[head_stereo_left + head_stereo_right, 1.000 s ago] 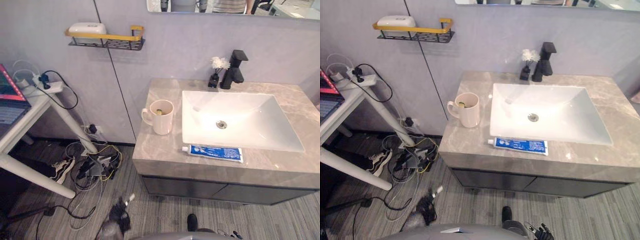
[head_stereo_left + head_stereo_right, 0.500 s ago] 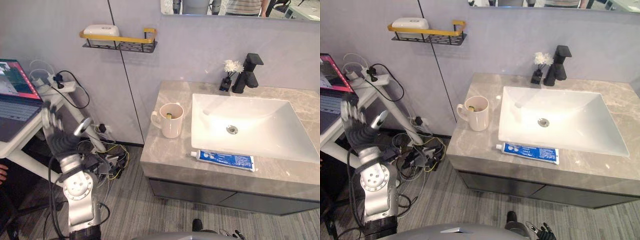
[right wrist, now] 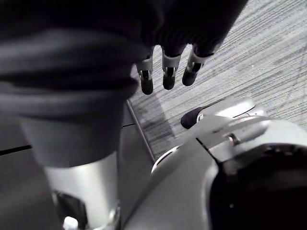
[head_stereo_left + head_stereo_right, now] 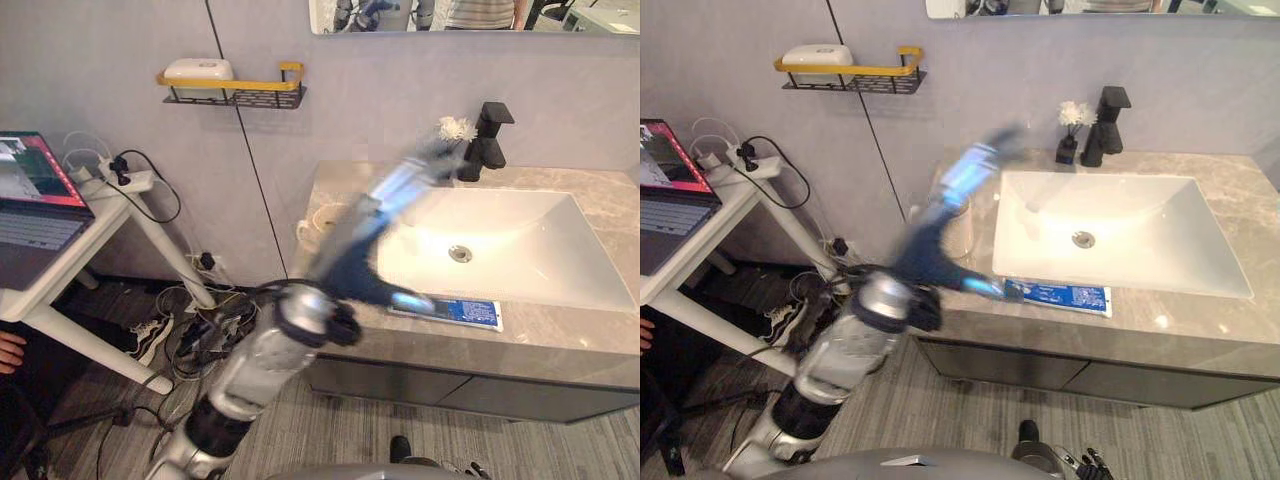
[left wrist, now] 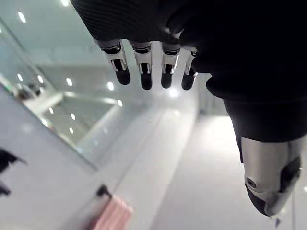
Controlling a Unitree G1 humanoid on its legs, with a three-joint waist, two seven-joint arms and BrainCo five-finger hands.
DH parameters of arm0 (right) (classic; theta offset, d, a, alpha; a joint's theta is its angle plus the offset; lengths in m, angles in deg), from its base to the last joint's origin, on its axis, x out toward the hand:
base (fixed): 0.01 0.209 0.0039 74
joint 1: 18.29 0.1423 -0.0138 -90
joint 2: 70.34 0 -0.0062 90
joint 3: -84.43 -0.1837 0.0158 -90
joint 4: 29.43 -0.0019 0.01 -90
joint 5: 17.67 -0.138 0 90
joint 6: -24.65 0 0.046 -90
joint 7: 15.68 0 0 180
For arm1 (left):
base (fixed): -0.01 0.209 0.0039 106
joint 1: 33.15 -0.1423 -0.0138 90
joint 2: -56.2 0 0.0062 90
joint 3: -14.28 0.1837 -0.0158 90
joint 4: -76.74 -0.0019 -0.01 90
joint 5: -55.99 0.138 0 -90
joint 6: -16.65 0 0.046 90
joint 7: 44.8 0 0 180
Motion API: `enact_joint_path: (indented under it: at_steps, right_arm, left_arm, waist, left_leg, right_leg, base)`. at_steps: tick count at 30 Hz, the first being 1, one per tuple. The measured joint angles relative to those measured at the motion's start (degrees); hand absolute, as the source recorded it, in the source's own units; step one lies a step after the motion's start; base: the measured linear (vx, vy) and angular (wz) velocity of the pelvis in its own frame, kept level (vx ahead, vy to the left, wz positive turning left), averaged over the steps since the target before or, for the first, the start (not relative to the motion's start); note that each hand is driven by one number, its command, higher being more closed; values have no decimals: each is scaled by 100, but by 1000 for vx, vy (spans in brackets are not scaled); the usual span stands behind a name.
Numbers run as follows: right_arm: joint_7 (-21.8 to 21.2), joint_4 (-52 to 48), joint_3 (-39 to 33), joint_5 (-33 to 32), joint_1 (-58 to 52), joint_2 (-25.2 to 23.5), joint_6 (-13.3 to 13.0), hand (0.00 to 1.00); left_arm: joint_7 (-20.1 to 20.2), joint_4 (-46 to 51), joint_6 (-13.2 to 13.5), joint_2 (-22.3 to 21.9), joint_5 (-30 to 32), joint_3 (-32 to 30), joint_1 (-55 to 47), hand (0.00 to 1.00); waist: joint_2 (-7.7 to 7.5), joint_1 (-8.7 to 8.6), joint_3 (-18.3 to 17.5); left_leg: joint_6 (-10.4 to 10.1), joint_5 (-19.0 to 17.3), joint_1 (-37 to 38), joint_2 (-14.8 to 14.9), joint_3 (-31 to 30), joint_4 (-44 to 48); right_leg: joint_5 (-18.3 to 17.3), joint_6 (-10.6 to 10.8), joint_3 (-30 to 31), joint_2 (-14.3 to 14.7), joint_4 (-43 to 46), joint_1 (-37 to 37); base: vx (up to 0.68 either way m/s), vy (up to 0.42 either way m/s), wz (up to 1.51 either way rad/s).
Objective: Organize washtable
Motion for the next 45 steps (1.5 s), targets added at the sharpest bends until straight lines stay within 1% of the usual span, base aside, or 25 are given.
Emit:
enact_joint_path:
  at_steps: [3, 5, 6, 11, 16, 19, 22, 24, 26, 27, 29, 31, 34, 38, 40, 45]
  right_arm:
    - [-2, -9, 54, -5, 39, 39, 32, 0]
    - [-2, -12, 58, -10, 41, 40, 42, 0]
    - [-1, -29, 65, -11, 41, 40, 51, 0]
    - [4, -46, 62, -16, 37, 34, 64, 0]
    - [13, -85, 46, -16, 31, 22, 71, 0]
    - [23, -231, 45, -18, -20, 4, 82, 0]
    - [30, -232, 23, -20, -17, 0, 93, 0]
    - [35, -236, 12, -23, 3, -1, 150, 0]
    - [39, -238, -9, -22, 8, -11, 156, 0]
    - [57, -253, -39, -22, 9, -27, 158, 0]
    - [79, -264, -60, -22, 32, -38, 172, 0]
    - [80, -264, -68, -22, 40, -43, 172, 0]
    - [80, -264, -86, -22, 71, -64, 176, 0]
    - [88, -268, -175, -24, 133, -144, 176, 0]
    - [88, -279, -179, -24, 156, -150, 176, 0]
    - [88, -283, -178, -24, 178, -149, 176, 0]
  left_arm:
    - [244, -460, -15, -27, 26, 348, 448, 0]
    - [366, -765, -43, -61, 151, 550, 698, 0]
    - [445, -931, -107, -71, 197, 692, 794, 0]
    - [571, -1231, -195, -79, 240, 981, 856, 0]
    - [805, -1852, -288, -164, 445, 1322, 864, 0]
    - [838, -2123, -397, -244, 451, 1334, 867, 0]
    - [829, -2281, -425, -236, 454, 1335, 870, 0]
    - [829, -2510, -475, -193, 458, 1324, 865, 0]
    - [827, -2648, -495, -175, 459, 1286, 832, 0]
    - [826, -2711, -534, -136, 461, 1280, 814, 0]
    - [765, -2882, -626, -59, 476, 1192, 725, 0]
    - [684, -2886, -637, -44, 584, 1016, 613, 0]
    - [641, -2932, -643, 5, 627, 925, 612, 0]
    - [537, -2986, -727, 21, 662, 733, 612, 0]
    - [478, -2990, -781, 27, 662, 603, 611, 0]
    - [432, -2990, -815, 52, 662, 554, 603, 0]
  waist:
    - [31, -89, -27]
    - [30, -94, -28]
    - [31, -100, -29]
    - [22, -100, -30]
    - [15, -115, -31]
    - [11, -131, -30]
    - [9, -150, -29]
    - [9, -196, -29]
    - [9, -228, -28]
    - [8, -240, -28]
    - [12, -254, -6]
    - [23, -257, 17]
    - [19, -257, 43]
    - [-60, -260, 166]
    - [-54, -264, 247]
    - [-51, -270, 282]
  left_leg:
    - [0, 0, -43, -1, 31, -13]
    - [-1, 1, -51, 2, 47, -25]
    - [-1, 1, -51, 3, 56, -33]
    - [-1, 1, -51, -1, 76, -41]
    - [-1, 1, -51, -1, 121, -46]
    - [0, 1, -51, -1, 123, -64]
    - [0, 2, -41, 0, 123, -81]
    - [-2, 4, -10, 1, 118, -99]
    - [-9, 8, 32, 1, 120, -135]
    - [-11, 8, 54, 3, 125, -154]
    - [-32, 21, 164, 24, 135, -298]
    - [-38, 24, 223, 23, 138, -314]
    - [-39, 25, 235, 19, 130, -334]
    - [-42, 26, 235, 18, 130, -341]
    - [-47, 28, 233, 18, 133, -352]
    - [-98, 58, 209, 24, 145, -411]
  right_leg:
    - [27, -3, 14, -1, 1, -68]
    - [32, 1, 26, 7, 2, -91]
    - [33, 3, 33, 9, 10, -102]
    - [33, 6, 44, 8, 13, -121]
    - [33, 6, 79, 12, 19, -151]
    - [32, 7, 81, 12, 22, -151]
    - [35, 4, 76, 12, -11, -129]
    - [102, 33, 58, 17, -145, -39]
    - [173, 16, 45, 27, -319, 65]
    - [209, -20, 40, 37, -438, 130]
    - [240, 14, 29, 73, -466, 176]
    - [238, 16, 19, 75, -467, 196]
    - [235, 19, 4, 70, -468, 204]
    - [234, 20, 0, 68, -477, 201]
    - [234, 20, -1, 66, -488, 192]
    - [231, 18, 1, 68, -487, 122]
  base:
    - [12, 4, -2]
    - [29, -4, -5]
    - [35, -5, -3]
    - [6, 0, 0]
    - [2, 1, -3]
    - [0, 0, 0]
    - [0, 0, 0]
    - [0, 0, 0]
    - [0, 0, 0]
    - [32, -11, -2]
    - [88, -5, -3]
    - [77, 9, -3]
    - [15, 3, 0]
    - [0, 0, 0]
    - [0, 0, 0]
    - [0, 0, 0]
